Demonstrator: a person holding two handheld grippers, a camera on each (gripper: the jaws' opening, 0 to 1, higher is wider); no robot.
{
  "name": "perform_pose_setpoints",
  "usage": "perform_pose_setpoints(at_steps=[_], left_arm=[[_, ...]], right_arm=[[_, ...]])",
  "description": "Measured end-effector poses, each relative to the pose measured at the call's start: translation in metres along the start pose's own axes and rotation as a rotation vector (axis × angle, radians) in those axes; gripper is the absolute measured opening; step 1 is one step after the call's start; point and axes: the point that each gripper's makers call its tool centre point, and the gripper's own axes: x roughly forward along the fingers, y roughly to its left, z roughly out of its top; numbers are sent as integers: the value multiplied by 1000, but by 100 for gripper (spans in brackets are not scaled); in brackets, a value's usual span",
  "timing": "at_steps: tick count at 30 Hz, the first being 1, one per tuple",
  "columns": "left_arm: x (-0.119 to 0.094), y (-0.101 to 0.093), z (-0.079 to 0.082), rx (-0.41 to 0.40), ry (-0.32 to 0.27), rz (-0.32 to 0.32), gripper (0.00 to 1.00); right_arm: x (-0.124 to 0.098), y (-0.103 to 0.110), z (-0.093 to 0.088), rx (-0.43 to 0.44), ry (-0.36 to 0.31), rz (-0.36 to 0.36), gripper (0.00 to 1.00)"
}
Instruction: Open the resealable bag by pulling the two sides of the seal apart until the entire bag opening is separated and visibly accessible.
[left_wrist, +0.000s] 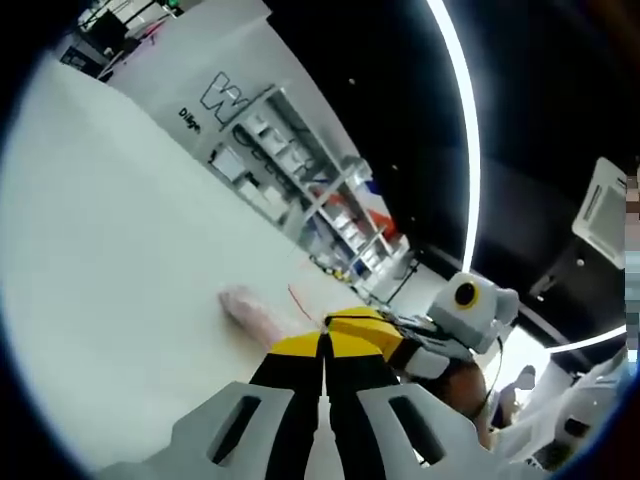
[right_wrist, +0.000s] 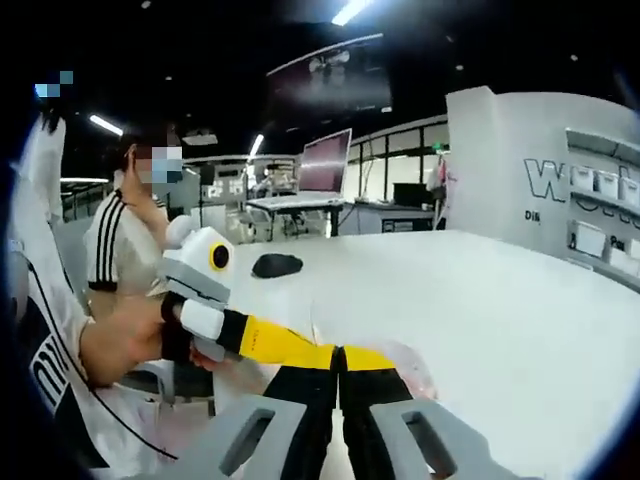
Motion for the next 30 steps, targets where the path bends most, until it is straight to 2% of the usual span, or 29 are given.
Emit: perform_pose_setpoints(at_steps=[5, 7, 8, 10, 14, 15, 17, 22, 24, 30], left_arm=[[-1, 2, -2, 25, 18, 16, 0], [-2, 0, 0, 14, 8, 6, 0], [-2, -1, 0, 14, 6, 6, 0], [-2, -2, 1, 18, 4, 4, 0], [-2, -1, 1, 18, 8, 5, 0], [-1, -1, 0, 18, 10, 5, 0], [-1, -1, -1, 19, 13, 4, 0], [-1, 0, -3, 27, 27, 7, 0], [0, 0, -5, 37, 37, 7, 0], [1, 0, -13, 64, 76, 4, 0]], right_arm=[[-2, -6, 3, -49, 5, -38, 0], [-2, 2, 4, 7, -2, 22, 0], [-2, 0, 11, 42, -49, 24, 0], [-2, 2, 9, 45, -30, 37, 0], [-2, 7, 12, 72, -53, 71, 0], [0, 7, 11, 78, -54, 71, 3], [3, 10, 9, 89, -40, 85, 8], [6, 7, 5, 140, -22, 123, 6], [6, 9, 2, 187, -11, 161, 5], [8, 11, -3, 222, 28, 211, 2]])
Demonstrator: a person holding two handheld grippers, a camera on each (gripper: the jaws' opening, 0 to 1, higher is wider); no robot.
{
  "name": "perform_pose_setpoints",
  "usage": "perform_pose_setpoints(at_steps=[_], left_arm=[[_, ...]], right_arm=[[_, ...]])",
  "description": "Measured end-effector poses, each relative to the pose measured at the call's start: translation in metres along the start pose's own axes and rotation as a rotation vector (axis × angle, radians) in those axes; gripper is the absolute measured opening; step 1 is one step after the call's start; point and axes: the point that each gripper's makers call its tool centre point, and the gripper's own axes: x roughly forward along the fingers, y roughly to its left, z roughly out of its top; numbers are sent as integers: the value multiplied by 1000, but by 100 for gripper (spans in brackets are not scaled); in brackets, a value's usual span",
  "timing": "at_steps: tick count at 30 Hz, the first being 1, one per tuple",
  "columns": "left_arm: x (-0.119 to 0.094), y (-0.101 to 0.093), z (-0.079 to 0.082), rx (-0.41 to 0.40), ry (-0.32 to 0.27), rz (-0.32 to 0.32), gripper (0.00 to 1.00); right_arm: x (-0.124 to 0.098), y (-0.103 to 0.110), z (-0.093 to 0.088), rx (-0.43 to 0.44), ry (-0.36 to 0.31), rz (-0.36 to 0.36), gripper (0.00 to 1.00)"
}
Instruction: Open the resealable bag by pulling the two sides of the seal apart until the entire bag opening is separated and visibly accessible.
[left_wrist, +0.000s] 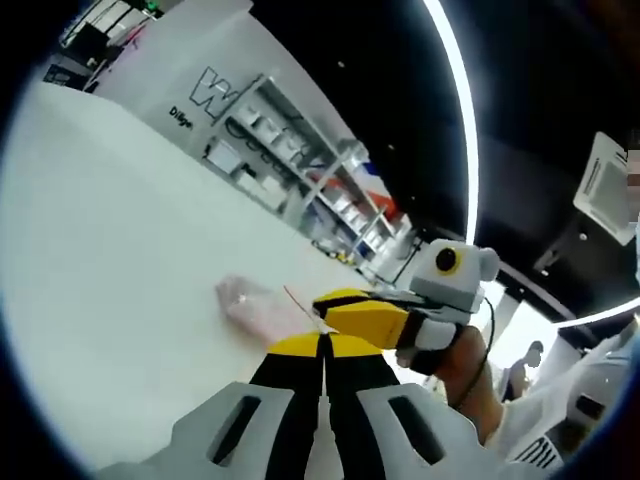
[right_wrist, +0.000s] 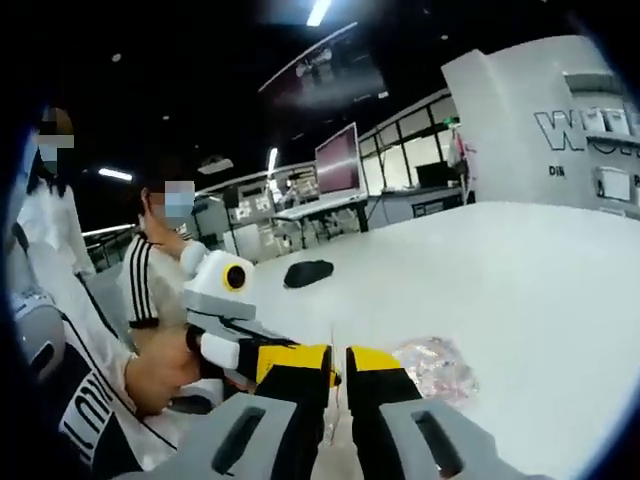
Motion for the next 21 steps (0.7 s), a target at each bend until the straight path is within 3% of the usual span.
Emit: perform_pose_setpoints(at_steps=[13, 21], left_arm=[[-1, 2, -1, 18, 16, 7, 0], [-2, 3, -7, 33, 36, 22, 0]], right_arm=[[0, 3, -6, -53, 57, -10, 0], [1, 0, -14, -142, 144, -60, 0]])
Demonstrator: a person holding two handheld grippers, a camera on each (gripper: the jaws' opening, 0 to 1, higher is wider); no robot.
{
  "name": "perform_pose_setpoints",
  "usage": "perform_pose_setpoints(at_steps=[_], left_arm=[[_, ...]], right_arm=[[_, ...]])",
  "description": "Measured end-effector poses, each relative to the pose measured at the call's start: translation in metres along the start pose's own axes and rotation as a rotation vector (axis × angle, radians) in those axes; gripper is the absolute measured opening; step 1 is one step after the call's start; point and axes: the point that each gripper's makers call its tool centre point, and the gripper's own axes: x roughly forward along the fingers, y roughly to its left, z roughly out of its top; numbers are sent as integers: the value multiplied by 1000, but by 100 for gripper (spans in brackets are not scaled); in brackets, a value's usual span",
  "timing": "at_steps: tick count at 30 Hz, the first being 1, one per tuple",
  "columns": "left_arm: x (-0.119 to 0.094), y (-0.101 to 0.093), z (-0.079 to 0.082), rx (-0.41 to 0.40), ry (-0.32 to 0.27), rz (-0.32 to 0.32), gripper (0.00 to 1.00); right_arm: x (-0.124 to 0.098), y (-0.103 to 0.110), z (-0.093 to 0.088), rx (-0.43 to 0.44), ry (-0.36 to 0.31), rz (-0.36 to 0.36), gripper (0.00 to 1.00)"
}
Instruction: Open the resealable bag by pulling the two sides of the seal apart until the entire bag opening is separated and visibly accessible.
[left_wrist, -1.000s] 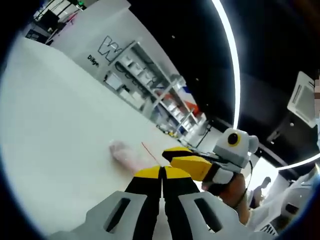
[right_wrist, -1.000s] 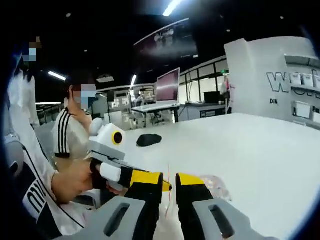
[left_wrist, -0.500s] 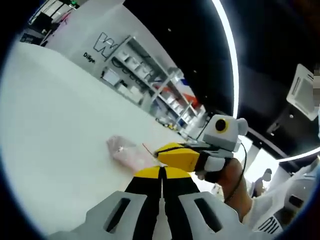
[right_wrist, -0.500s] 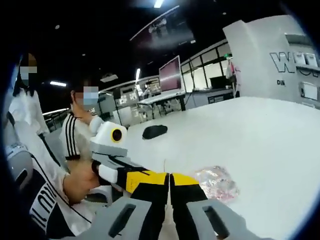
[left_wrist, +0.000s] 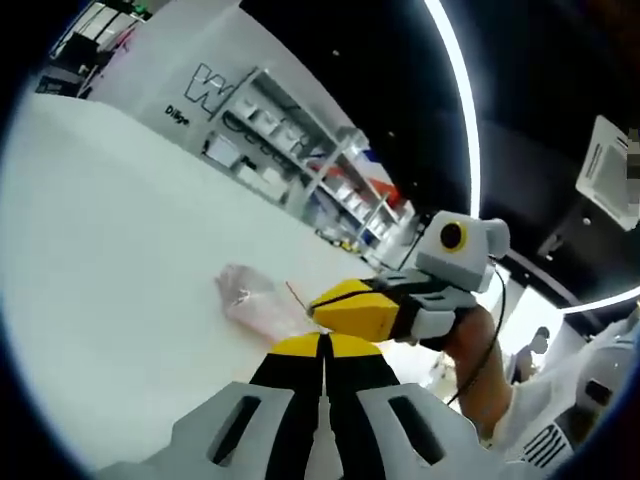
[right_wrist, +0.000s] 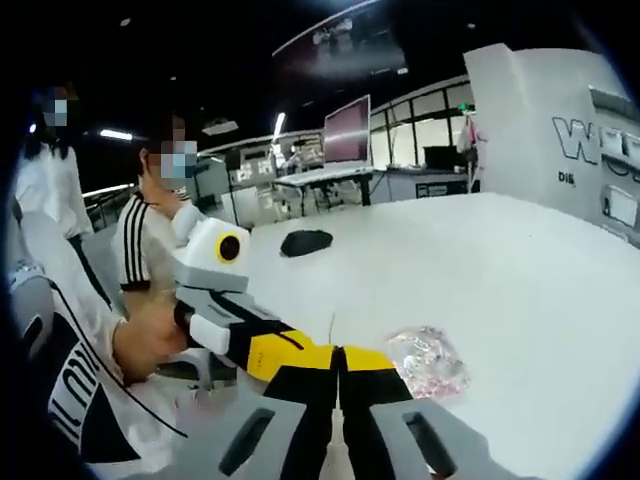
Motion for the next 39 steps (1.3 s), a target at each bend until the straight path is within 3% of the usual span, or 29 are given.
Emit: perform_pose_setpoints(at_steps=[2, 20, 21, 22, 24, 26, 30, 34, 38, 39], left_arm=[[-1, -1, 0, -4, -1, 0, 0], [-1, -2, 3, -7, -8, 7, 0], [-2, 2, 1, 7, 5, 25, 0], [-3, 2, 1, 6, -3, 29, 0], [-5, 2, 2, -17, -13, 16, 0], [-4, -1, 4, -22, -26, 4, 0], [-4, -18, 16, -88, -90, -78, 1], [-3, -11, 13, -120, -88, -75, 2], [-5, -14, 21, -226, -151, -112, 19], [-5, -12, 21, -219, -145, -102, 19]], right_arm=[[-1, 2, 2, -79, 9, -25, 0], [-3, -3, 6, -426, 127, -242, 0], [-12, -19, 11, -495, 150, -336, 0], [-13, -21, 13, -483, 140, -334, 0], [-13, -11, 20, -389, 73, -259, 0], [-17, -16, 22, -399, 74, -271, 0], [-12, -8, 21, -288, 30, -190, 0], [-13, -12, 17, -155, -10, -141, 0], [-13, -12, 11, -125, -13, -123, 0], [-13, -11, 11, -127, -13, -124, 0]])
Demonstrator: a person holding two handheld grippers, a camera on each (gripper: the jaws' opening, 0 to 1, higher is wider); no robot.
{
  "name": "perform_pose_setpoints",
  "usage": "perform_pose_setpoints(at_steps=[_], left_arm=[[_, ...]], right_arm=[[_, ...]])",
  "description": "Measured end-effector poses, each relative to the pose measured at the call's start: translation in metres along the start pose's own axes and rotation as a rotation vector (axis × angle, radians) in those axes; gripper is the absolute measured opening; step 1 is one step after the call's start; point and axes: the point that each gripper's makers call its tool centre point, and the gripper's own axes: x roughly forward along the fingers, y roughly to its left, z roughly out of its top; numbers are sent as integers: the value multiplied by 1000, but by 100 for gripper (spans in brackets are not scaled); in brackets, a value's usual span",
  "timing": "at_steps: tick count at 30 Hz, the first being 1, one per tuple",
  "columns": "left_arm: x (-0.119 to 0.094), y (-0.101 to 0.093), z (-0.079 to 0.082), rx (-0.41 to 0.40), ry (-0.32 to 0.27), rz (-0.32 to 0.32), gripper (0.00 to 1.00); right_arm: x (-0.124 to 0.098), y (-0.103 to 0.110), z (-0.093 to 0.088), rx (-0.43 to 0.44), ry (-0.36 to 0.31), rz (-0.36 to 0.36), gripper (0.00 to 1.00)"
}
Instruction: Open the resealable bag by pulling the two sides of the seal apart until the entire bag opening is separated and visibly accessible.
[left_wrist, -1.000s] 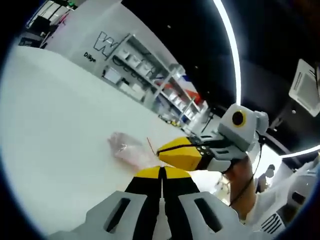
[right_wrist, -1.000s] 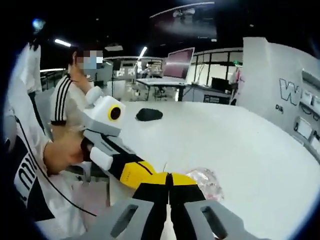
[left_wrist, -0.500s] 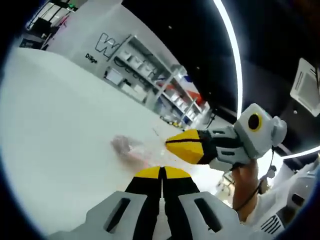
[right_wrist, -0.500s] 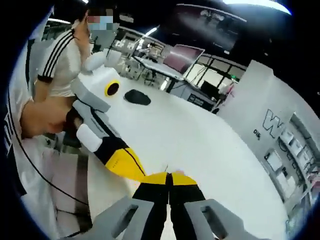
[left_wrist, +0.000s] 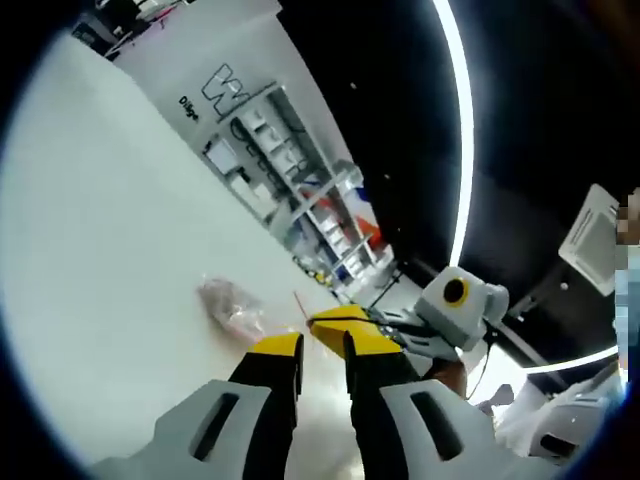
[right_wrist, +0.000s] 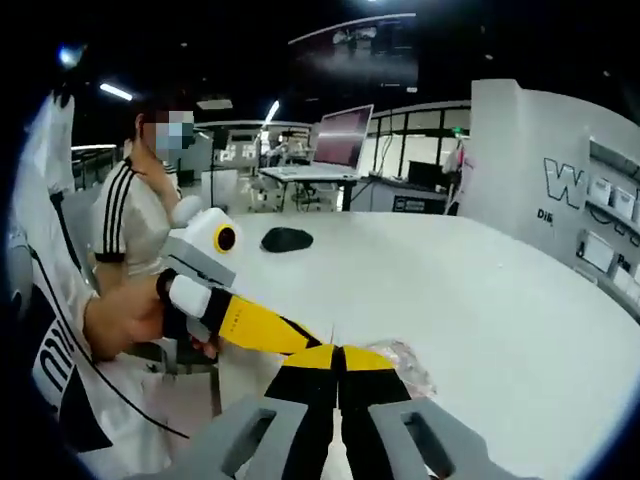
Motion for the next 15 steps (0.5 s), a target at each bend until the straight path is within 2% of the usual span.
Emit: perform_pose_setpoints(at_steps=[5, 15], left_arm=[[0, 4, 1, -14, -27, 27, 20], [-1, 8, 2, -38, -31, 53, 16]], right_arm=[[-1, 5, 1, -17, -4, 7, 0], [-3, 13, 1, -63, -9, 0, 0]])
